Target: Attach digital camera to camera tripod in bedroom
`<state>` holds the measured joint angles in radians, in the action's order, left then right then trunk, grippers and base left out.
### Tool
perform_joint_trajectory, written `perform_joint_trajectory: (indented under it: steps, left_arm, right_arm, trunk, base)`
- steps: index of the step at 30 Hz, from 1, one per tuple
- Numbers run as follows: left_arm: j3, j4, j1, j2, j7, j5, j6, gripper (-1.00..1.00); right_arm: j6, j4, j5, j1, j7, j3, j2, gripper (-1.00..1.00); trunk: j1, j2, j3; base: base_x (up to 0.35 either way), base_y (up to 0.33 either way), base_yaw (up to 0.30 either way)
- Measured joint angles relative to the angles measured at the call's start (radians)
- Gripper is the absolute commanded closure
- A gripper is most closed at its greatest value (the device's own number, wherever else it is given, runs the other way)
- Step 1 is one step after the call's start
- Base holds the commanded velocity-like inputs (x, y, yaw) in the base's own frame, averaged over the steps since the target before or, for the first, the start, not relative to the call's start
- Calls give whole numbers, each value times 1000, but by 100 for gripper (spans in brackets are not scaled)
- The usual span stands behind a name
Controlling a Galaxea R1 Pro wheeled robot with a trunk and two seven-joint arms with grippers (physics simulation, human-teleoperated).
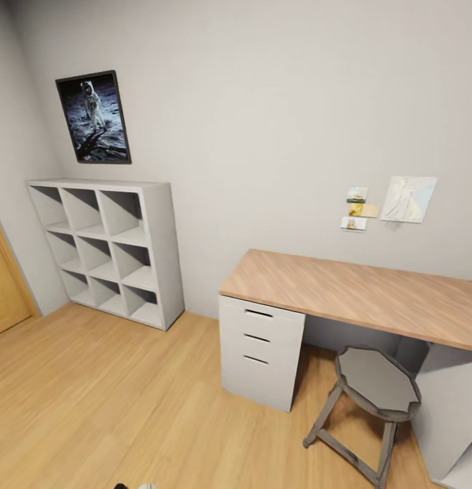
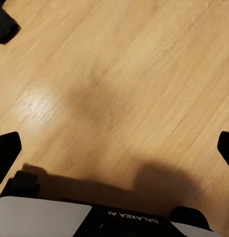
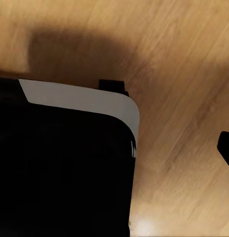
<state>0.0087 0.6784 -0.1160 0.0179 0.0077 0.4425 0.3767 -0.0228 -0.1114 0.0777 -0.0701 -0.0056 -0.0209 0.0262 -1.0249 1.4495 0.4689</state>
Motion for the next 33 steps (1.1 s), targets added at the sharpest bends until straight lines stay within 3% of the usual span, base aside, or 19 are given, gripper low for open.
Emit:
perform_joint_trajectory:
  steps: [8,23,33]
  left_arm:
    - [0,2,0,-3,0,1,-3,-100]
    - [-1,3,0,-3,2,1,-5,-100]
    - [3,4,-13,5,-3,4,-2,-100]
  right_arm:
    - [-3,0,0,0,0,-1,1,-100]
    - [-3,0,2,1,2,-1,12,-100]
    - [-1,0,1,2,0,-1,11,-100]
  trunk:
    - [0,0,0]
    - [0,0,0]
    - [0,0,0]
  base:
    - [70,25,0]
    - [281,-93,0]
    - [87,-47,0]
